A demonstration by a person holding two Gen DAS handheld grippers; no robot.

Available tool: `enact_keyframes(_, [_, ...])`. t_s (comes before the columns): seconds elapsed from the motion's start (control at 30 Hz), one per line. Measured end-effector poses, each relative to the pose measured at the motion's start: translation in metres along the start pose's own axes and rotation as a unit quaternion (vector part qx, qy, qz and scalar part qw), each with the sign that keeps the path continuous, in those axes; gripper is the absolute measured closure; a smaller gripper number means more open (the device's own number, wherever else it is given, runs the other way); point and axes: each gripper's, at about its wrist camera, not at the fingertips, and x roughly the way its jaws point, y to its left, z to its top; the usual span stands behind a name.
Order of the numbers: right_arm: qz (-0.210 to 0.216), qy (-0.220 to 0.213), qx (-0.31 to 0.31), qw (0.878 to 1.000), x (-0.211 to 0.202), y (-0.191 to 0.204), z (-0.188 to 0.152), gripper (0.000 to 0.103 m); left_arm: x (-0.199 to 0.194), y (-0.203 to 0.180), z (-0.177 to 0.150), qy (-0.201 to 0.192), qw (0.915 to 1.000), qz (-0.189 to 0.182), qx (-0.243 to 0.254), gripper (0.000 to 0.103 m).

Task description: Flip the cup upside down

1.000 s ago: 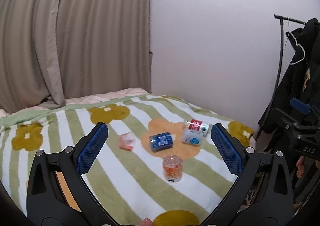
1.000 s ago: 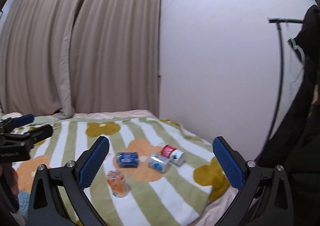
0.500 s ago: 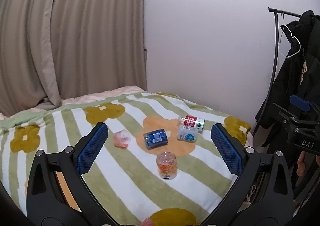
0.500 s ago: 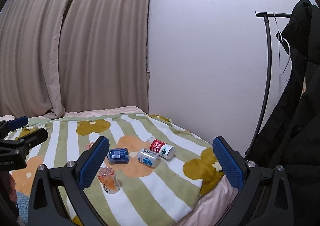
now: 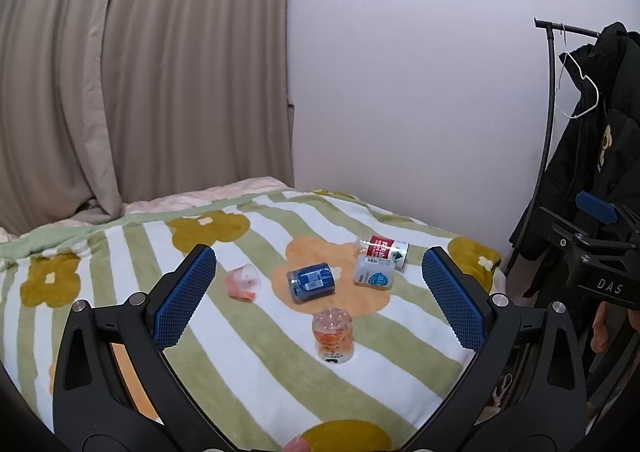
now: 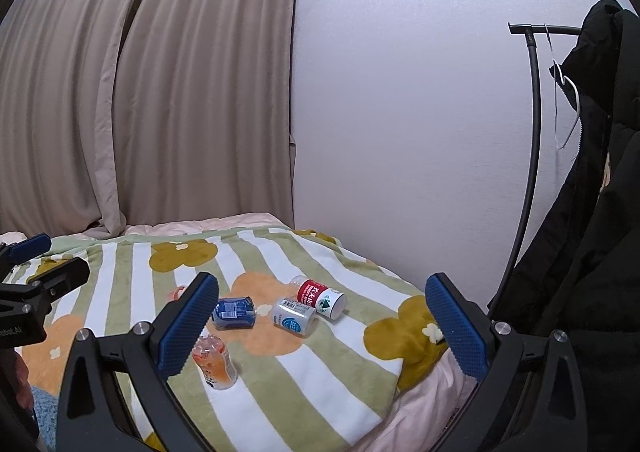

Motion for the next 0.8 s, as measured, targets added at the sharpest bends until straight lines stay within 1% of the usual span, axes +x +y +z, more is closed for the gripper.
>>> enact_keyframes(0.53, [0.002,0.001,0.001,1.0,0.0011,-0.0013,0.0004,0.0,-0.0036,-0.003,0.0015,-0.007,0.9999,0.005,0.011,0.0])
enact_keyframes(0.73, [-0.006,0.002,0.004,1.0,0.0002,-0.0037,0.0006,0.0,-0.0054,-0.0061,0.0029,-0.013,0.9998,0.004,0.018,0.0])
enact_keyframes(0.8, [-0.015,0.006,0.003,1.0,0.0001,-0.0037,0.0006,0.0,-0.0054,-0.0076,0.0038,-0.014,0.9996,0.005,0.022,0.0])
